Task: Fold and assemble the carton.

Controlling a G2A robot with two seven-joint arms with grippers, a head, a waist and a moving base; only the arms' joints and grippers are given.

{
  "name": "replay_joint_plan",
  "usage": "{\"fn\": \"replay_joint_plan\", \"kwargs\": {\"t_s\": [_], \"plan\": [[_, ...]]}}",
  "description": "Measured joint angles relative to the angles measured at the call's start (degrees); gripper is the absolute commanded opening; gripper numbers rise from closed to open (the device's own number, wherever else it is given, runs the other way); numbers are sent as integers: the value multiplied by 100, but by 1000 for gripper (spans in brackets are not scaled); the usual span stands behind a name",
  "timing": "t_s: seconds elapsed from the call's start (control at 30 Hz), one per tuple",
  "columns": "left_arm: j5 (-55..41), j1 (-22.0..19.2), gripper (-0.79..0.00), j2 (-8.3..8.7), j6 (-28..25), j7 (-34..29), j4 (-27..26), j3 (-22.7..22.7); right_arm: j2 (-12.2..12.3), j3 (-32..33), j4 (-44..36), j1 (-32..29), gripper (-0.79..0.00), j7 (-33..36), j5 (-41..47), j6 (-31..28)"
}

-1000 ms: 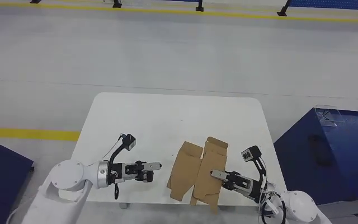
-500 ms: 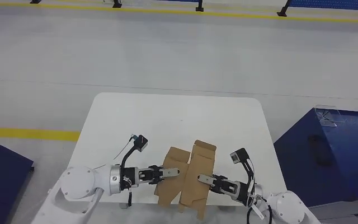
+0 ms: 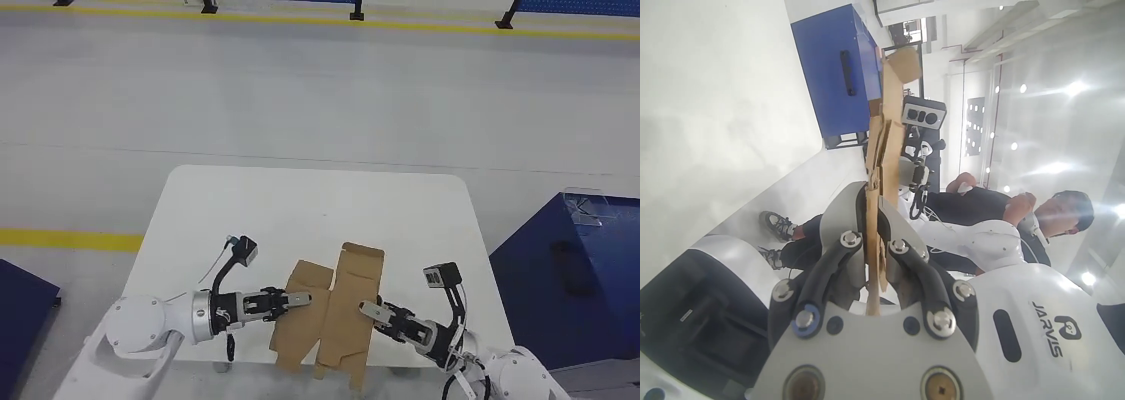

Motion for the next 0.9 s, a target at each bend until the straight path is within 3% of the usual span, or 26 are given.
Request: {"fn": "replay_joint_plan", "kwargs": {"t_s": [0.13,0.27,0.4,0.5,0.57,0.6,0.7,0.8,0.9], "plan": [[-330,118,-785,32,-115,-127,-59,-226,-7,1,55,-2,0,-55,39,46],[-543,268,-785,73,-229,-333,-142,-440,-55,-92,537,39,0,-389,686,622],[-508,427,-785,104,-410,-421,-207,-528,-84,-185,690,156,0,-52,1758,1336],[-406,524,-785,121,-553,-416,-228,-541,-104,-261,702,256,-18,211,2159,1557],[-342,568,-785,130,-596,-408,-234,-520,-127,-344,699,325,-419,214,2228,1561],[-331,580,-785,133,-603,-409,-234,-511,-138,-382,690,359,-459,193,2242,1538],[-308,613,-785,146,-622,-420,-231,-494,-171,-482,656,446,-785,66,2169,1453],[-278,646,-779,159,-634,-432,-243,-483,-190,-536,639,487,-785,-124,1872,1384],[-270,674,-686,170,-651,-418,-255,-475,-212,-595,626,507,-785,-246,1743,1342]]}}
